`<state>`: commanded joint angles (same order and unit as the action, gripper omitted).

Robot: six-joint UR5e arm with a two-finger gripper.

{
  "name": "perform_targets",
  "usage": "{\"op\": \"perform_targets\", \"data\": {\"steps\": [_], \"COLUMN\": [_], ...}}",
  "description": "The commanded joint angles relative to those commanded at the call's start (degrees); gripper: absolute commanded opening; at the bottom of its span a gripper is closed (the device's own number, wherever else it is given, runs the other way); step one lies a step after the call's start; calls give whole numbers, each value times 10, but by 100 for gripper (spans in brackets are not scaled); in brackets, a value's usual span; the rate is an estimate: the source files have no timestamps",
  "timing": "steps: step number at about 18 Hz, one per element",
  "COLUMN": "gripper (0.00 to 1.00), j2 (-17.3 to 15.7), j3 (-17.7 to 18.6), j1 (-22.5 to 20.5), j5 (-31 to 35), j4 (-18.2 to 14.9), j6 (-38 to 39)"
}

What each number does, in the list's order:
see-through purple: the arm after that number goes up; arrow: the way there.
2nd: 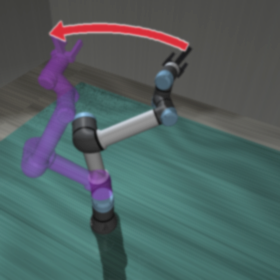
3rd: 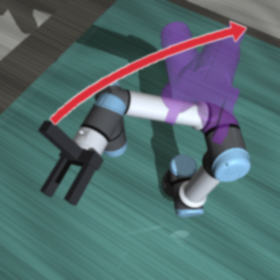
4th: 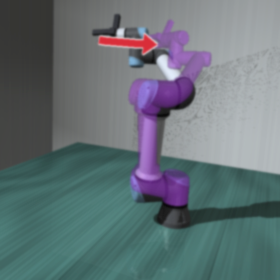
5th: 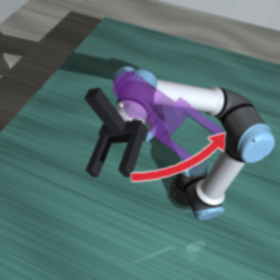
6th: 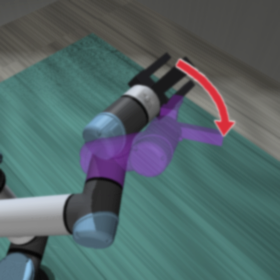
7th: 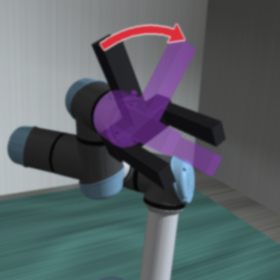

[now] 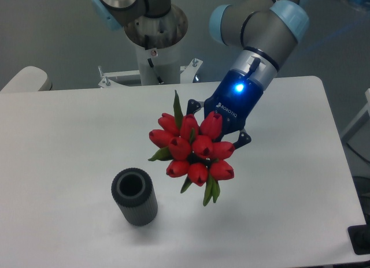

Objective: Insert the flowers into the vase
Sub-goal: 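Carry the red tulip bouquet with the gripper over the grey vase, then tilt the bouquet so its stems point into the vase opening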

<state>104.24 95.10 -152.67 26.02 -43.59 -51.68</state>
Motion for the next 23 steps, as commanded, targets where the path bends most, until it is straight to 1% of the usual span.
{"op": "perform_targets", "data": {"steps": [6,8,9,12,16,20,21,23], "gripper": [32,32,32,31,31,28,28,29], "j2": [-1,2,2,2,11,11,10,11], "j3": [3,1,1,-2,-18,-19,-19,-19], "j1": [25,46,48,49,47,46,47,47], "j5": [-8,-9,-11,-12,-59,-69,-79,-122], "j4": [2,18,23,24,25,25,25,25], "j6": [0,0,2,3,-3,-30,-30,-31]}}
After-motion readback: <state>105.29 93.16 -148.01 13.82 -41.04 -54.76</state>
